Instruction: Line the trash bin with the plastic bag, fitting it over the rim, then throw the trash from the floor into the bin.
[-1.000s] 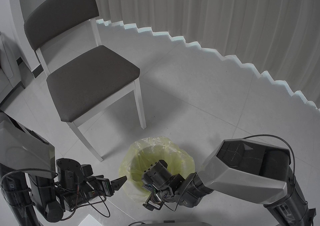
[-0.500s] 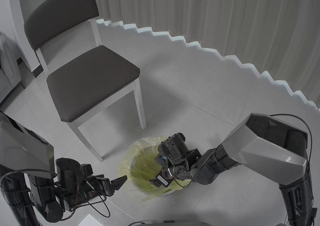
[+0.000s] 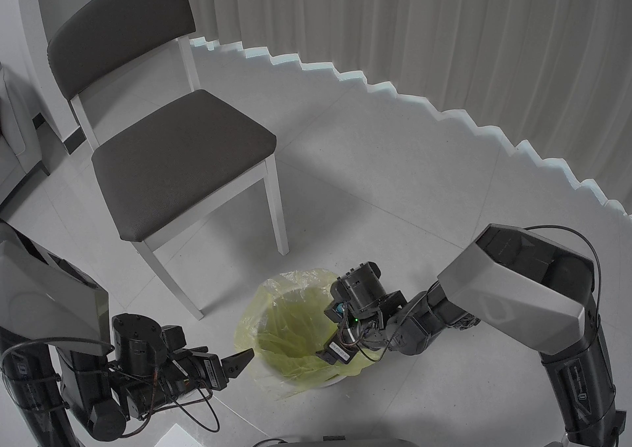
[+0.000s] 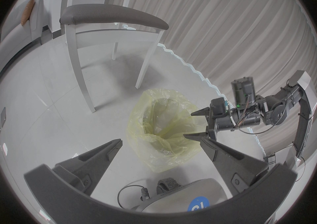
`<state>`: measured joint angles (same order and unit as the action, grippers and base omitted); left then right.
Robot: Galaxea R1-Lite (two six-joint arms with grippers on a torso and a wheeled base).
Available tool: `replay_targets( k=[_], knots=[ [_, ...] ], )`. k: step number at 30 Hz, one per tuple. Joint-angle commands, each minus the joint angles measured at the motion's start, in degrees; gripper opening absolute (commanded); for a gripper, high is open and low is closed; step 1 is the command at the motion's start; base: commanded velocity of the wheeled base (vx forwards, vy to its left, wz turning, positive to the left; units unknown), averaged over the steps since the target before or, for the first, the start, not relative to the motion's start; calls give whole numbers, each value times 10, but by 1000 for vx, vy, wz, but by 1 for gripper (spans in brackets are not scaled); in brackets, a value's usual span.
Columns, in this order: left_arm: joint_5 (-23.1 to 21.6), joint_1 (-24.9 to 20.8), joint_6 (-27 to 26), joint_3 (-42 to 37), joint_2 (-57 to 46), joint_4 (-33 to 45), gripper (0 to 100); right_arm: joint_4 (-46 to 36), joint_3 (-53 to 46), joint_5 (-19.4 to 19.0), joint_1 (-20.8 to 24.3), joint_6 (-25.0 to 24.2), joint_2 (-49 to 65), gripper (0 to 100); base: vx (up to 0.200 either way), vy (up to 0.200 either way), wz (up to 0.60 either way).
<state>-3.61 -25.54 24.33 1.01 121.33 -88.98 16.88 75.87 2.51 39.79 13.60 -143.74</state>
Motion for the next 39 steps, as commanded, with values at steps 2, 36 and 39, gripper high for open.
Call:
replay_targets(
  k=[2, 36, 39],
  knots=[
    [0, 0, 3, -5, 10, -10, 100, 22, -71, 0, 19, 26, -6, 100, 0, 0, 0],
    [47, 69, -89, 163, 215, -10, 100, 55, -109, 0, -151, 46, 92, 100, 0, 0, 0],
    [48, 68, -97, 178, 219, -10, 100, 56, -101, 0, -163, 56, 72, 100, 0, 0, 0]
  ],
)
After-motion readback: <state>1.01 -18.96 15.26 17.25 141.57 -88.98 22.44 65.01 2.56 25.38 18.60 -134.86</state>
